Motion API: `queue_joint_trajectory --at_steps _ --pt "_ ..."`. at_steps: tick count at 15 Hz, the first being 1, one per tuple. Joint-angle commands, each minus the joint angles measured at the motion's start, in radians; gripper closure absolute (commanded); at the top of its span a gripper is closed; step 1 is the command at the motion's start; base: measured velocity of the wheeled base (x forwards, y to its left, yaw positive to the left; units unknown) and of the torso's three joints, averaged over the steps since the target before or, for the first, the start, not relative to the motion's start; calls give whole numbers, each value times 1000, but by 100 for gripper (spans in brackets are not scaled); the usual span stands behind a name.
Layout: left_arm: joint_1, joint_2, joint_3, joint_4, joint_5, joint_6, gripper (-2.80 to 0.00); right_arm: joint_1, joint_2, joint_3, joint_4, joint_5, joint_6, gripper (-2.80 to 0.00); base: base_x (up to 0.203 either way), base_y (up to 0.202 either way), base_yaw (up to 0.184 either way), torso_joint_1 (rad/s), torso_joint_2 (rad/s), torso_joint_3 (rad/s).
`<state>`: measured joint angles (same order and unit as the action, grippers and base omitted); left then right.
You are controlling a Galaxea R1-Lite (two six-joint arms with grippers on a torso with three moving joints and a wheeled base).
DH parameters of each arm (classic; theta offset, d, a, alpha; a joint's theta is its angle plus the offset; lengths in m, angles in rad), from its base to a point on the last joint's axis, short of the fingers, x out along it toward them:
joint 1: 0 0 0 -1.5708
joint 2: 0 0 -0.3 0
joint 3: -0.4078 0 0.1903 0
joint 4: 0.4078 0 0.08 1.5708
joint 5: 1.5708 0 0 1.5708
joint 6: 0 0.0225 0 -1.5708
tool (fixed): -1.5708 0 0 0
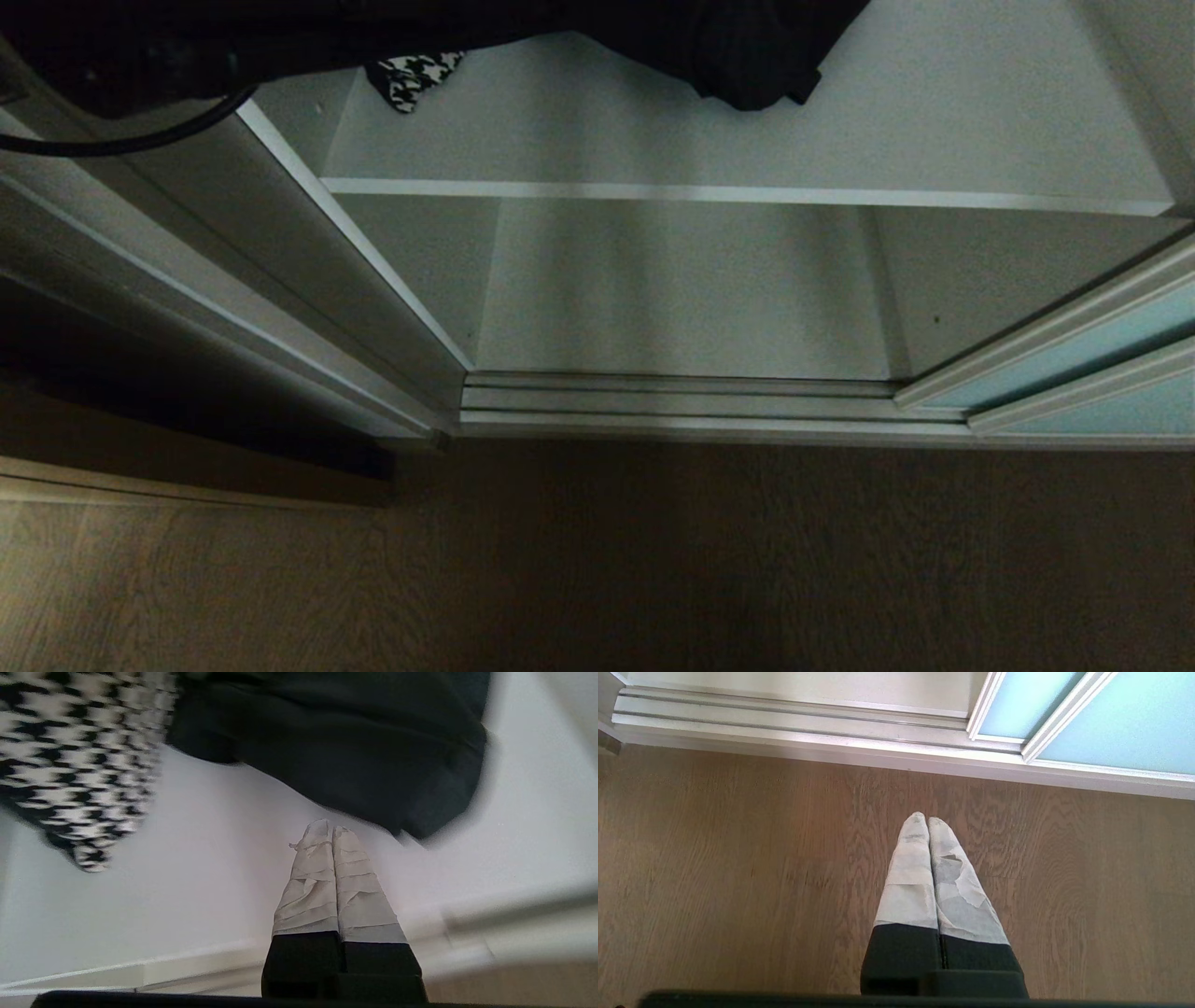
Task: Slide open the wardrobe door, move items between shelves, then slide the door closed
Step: Place the bag on the higher shelf
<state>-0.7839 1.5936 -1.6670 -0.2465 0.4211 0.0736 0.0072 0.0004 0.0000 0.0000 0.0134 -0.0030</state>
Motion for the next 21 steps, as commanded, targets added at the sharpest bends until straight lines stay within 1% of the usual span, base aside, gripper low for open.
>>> queue_joint_trajectory --at_steps 1,3,5,6,8,10,12,13,14,15,17,18,19,21 --pt "-35 89 -34 -77 140 9 0 0 -3 0 0 0 0 0 0 0 0 0 0 0" --pt "-38 127 -45 -161 217 36 0 0 -3 0 0 0 0 0 0 0 0 0 0 0" --pt "-36 135 -46 -206 254 46 0 0 -3 0 0 0 0 0 0 0 0 0 0 0" --pt "-35 128 -36 -246 294 53 0 0 -3 0 0 0 0 0 0 0 0 0 0 0" --pt "-35 100 -33 -247 301 60 0 0 -3 0 0 0 0 0 0 0 0 0 0 0" --pt "-36 47 -30 -241 303 85 0 0 -3 0 0 0 0 0 0 0 0 0 0 0" --pt "-38 19 -18 -234 295 118 0 0 -3 0 0 0 0 0 0 0 0 0 0 0" --pt "-37 8 -14 -216 275 134 0 0 -3 0 0 0 0 0 0 0 0 0 0 0" --pt "-37 3 -14 -185 254 134 0 0 -3 0 0 0 0 0 0 0 0 0 0 0" --pt "-37 -6 -14 -149 225 134 0 0 -3 0 0 0 0 0 0 0 0 0 0 0" --pt "-38 -26 -16 -15 144 133 0 0 -3 0 0 0 0 0 0 0 0 0 0 0" --pt "-39 -30 -16 1 128 131 0 0 -3 0 0 0 0 0 0 0 0 0 0 0" --pt "-38 -34 -15 -2 130 124 0 0 -3 0 0 0 0 0 0 0 0 0 0 0" --pt "-38 -43 -8 -2 133 65 0 0 -3 0 0 0 0 0 0 0 0 0 0 0"
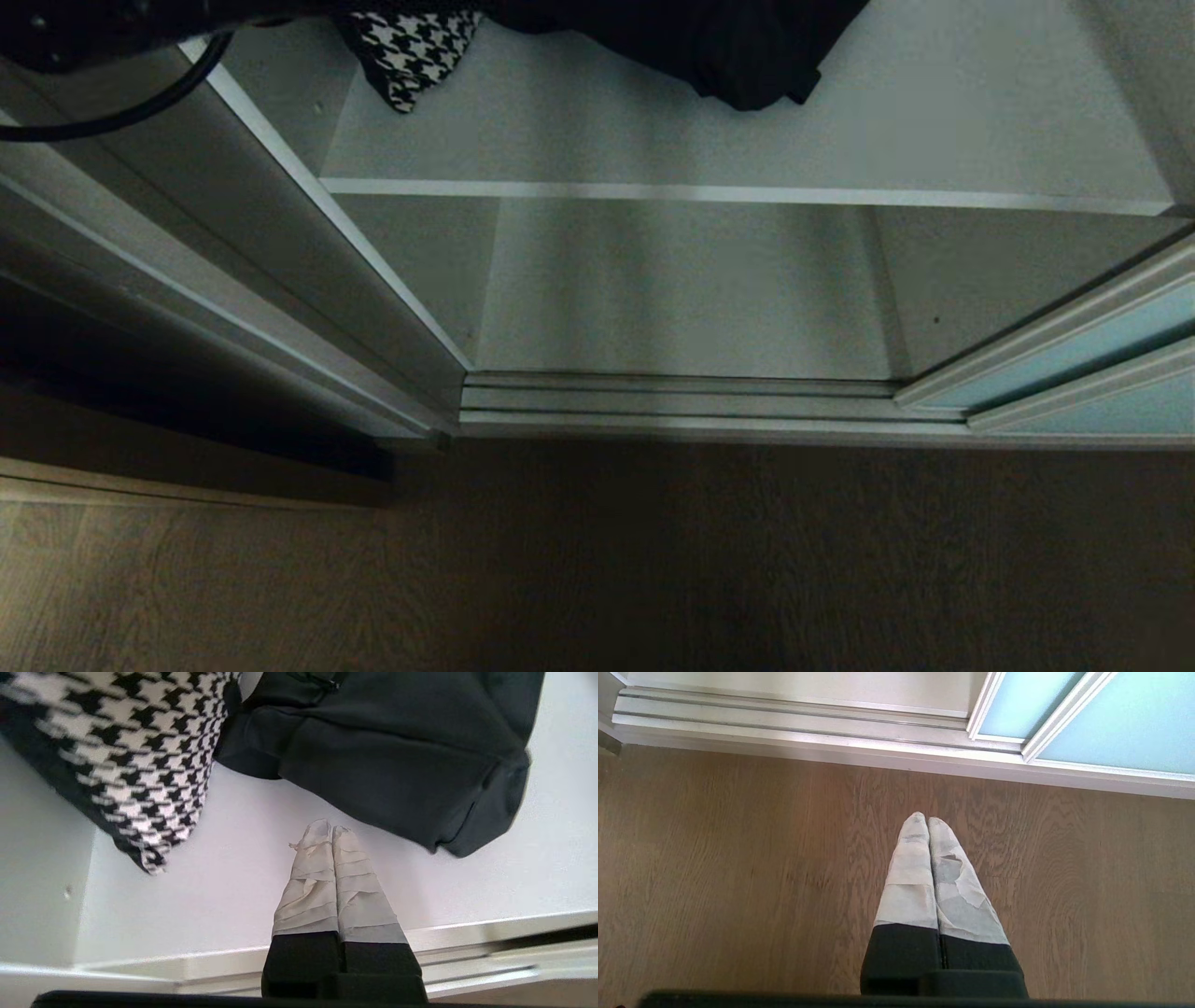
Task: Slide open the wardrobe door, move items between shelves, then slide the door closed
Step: Place the bag on the higher shelf
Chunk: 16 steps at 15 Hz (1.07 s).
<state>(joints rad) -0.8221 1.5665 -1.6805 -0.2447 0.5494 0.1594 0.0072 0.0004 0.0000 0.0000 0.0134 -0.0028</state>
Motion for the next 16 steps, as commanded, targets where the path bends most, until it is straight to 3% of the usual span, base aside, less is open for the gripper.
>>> queue_joint_trajectory --at_steps 1,8,16 --pt "0 -19 5 -1 4 -26 0 0 -3 0 0 0 0 0 0 0 0 0 0 0" --pt "0 -34 19 1 4 -17 0 0 -3 0 0 0 0 0 0 -9 0 1 0 1" --pt "1 -61 27 9 -3 -17 0 0 -3 0 0 0 0 0 0 -182 1 2 2 2"
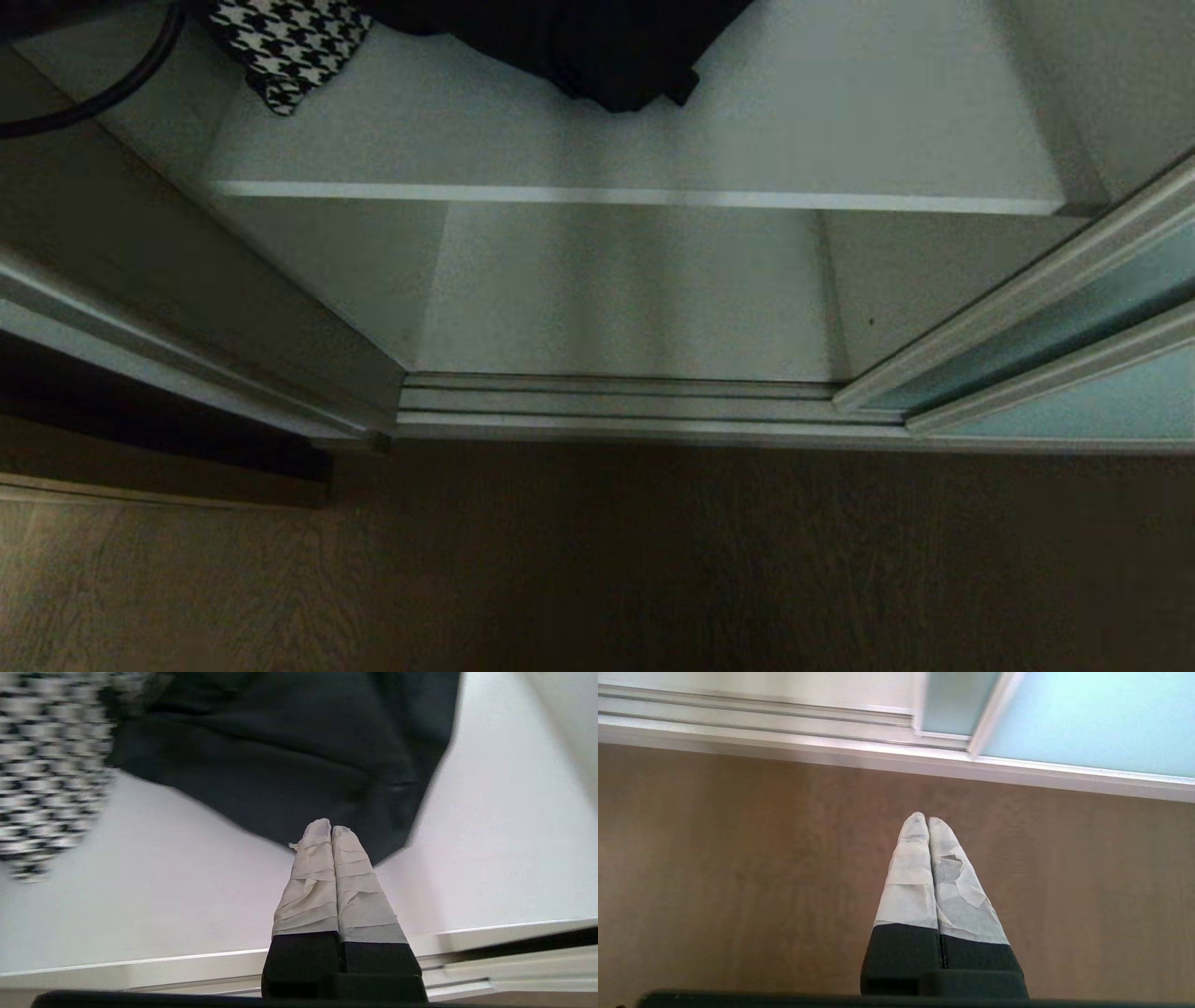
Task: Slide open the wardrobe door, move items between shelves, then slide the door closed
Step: Place the bag on the higher shelf
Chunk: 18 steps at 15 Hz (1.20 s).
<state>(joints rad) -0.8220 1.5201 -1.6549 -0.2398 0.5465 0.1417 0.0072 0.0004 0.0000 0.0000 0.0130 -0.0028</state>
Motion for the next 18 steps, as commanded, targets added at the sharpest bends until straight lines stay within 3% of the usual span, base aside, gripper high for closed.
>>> queue_joint_trajectory --at_steps 1,7,9,11,14,16,18 --pt "1 -18 1 25 -2 1 0 0 -3 0 0 1 0 0 0 -198 3 12 -2 2" --pt "7 -78 20 184 -15 -7 0 0 -3 0 0 1 0 0 0 -158 3 2 3 2" --pt "44 -165 33 262 -119 9 0 0 -3 0 0 1 0 0 0 0 0 0 0 0" --pt "114 -257 44 391 -251 65 0 0 -3 0 0 1 0 0 0 0 0 0 0 0" --pt "276 -388 96 451 -427 152 0 0 -3 0 0 1 0 0 0 0 0 0 0 0" --pt "384 -471 175 457 -497 178 0 0 -3 0 0 1 0 0 0 0 0 0 0 0" --pt "539 -534 244 458 -525 181 0 0 -3 0 0 1 0 0 0 0 0 0 0 0"
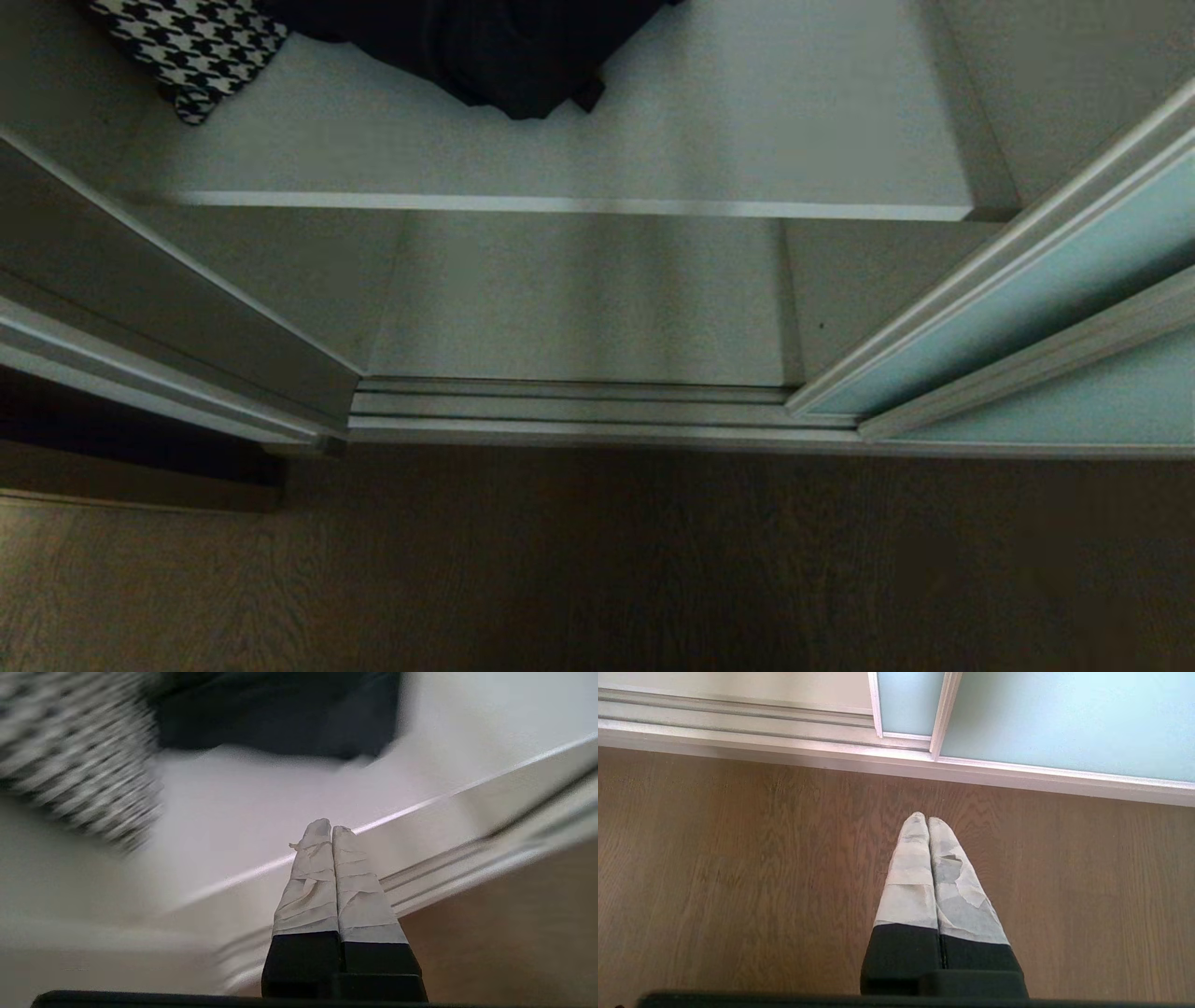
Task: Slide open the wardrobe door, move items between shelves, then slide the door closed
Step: Place the bag on the higher shelf
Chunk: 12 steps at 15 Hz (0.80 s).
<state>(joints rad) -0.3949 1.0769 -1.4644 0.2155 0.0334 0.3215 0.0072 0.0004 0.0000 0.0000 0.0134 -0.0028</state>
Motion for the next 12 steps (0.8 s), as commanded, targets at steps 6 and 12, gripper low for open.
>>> queue_joint_trajectory --at_steps 6,12 --pt "410 -437 417 6 -44 -101 0 0 -3 0 0 0 0 0 0 0 0 0 0 0" --pt "501 -766 936 -7 -47 -143 0 0 -3 0 0 0 0 0 0 0 0 0 0 0"
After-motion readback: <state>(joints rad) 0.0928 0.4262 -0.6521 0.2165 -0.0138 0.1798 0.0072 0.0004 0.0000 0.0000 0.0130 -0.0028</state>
